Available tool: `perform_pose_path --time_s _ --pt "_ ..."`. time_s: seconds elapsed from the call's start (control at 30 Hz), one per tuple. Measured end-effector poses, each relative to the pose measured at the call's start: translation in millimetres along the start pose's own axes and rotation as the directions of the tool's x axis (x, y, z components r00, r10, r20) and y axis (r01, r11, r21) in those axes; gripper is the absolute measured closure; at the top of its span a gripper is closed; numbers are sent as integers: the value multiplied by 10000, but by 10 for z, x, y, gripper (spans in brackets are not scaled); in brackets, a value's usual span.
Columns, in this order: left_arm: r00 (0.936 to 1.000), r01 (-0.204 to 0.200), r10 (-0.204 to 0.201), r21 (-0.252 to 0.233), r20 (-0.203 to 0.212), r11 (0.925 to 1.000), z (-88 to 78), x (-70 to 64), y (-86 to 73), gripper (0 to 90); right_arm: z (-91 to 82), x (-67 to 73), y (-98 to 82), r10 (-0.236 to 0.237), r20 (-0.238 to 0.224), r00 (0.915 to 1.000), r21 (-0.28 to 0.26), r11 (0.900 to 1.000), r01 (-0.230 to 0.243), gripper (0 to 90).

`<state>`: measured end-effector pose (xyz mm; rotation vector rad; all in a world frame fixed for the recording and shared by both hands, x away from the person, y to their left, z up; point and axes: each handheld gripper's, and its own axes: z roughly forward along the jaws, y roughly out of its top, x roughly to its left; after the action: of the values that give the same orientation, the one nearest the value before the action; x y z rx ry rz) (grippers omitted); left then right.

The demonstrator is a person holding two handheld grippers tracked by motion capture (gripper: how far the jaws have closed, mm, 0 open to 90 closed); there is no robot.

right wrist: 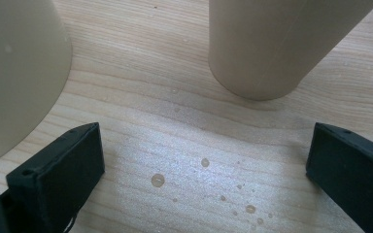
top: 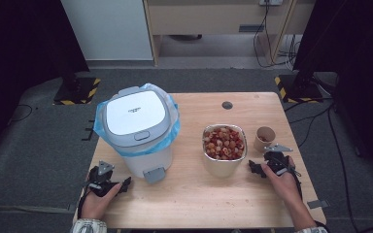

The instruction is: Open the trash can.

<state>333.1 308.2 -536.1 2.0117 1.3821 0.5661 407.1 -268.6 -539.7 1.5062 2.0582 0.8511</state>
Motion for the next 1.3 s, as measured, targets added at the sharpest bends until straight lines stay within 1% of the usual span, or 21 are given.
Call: perform_pose_path --time_s 0.07,0.2,0.23,0.27,0.3,0.33,0.37,0.4,0.43,0.53,0.6,0.67,0.7,0.73,0.9,1.07,1.1,1.13,1.2,1.27,1.3 --pt "10000 -25 26 -40 52 10000 -18 -11 -10 27 -4 5 -5 -22 -3 10000 4 10000 22 7" --pt "9998 -221 221 -52 18 9997 -100 -50 -22 121 -10 13 -11 3 -22 10000 5 10000 -3 7" --pt "9997 -233 234 -180 63 9996 -130 -65 -24 153 -10 11 -11 -12 -20 10000 4 10000 12 7" --pt "9996 -257 261 -329 127 9991 -164 -82 -24 206 -10 13 -10 10 -19 10000 5 10000 -10 7" --pt "9996 -257 261 -329 127 9991 -164 -82 -24 233 -10 12 -10 1 -18 10000 2 10000 -1 7" --pt "9995 -279 286 -455 134 9986 -207 -105 -16 233 -10 12 -10 1 -18 10000 2 10000 -1 7" --pt "9994 -296 306 -550 167 9980 -242 -126 -7 253 -10 12 -11 2 -24 10000 6 10000 -2 7" --pt "9989 -397 413 -679 228 9969 -301 -170 10 311 -9 12 -10 13 -3 10000 -5 10000 -13 7" --pt "9985 -488 504 -773 202 9958 -340 -197 15 323 -10 12 -10 2 -16 10000 0 10000 -2 7" --pt "9965 -711 755 -1121 358 9911 -456 -294 19 391 -11 13 -12 5 11 10000 -6 10000 -5 7" --pt "9932 -968 1054 -1508 499 9838 -524 -357 25 447 -12 15 -13 19 28 10000 -5 10000 -19 7" --pt "9904 -1057 1194 -1752 696 9789 -558 -408 39 474 -12 15 -13 17 34 10000 -7 10000 -17 7" --pt "9878 -1118 1295 -1838 870 9766 -565 -434 50 496 -13 16 -14 29 39 10000 -1 10000 -29 7" --pt "9867 -1131 1322 -1857 941 9761 -562 -450 56 517 -13 18 -14 51 53 10000 1 10000 -51 7" --pt "9781 -1498 1716 -1739 1182 9733 -526 -537 102 630 -13 18 -14 46 69 10000 -6 10000 -46 7" --pt "9727 -1620 1872 -1760 1374 9710 -500 -598 153 749 -13 15 -14 15 36 10000 -6 10000 -15 6" --pt "9727 -1620 1872 -1760 1374 9710 -500 -598 153 771 -13 15 -14 15 36 10000 -6 10000 -15 6" --pt "9678 -1728 1998 -1734 1529 9696 -462 -646 187 793 -15 12 -17 -40 -15 10000 -3 10000 40 7" --pt "9624 -1956 2220 -1681 1565 9662 -429 -702 209 825 -23 12 -22 -68 -47 10000 21 10000 68 7" --pt "9556 -2193 2454 -1622 1631 9621 -392 -771 235 851 -24 12 -24 -87 -63 9999 13 10000 87 7" --pt "9512 -2339 2593 -1573 1675 9595 -363 -813 250 859 -24 12 -23 -85 -64 9999 15 10000 85 6"
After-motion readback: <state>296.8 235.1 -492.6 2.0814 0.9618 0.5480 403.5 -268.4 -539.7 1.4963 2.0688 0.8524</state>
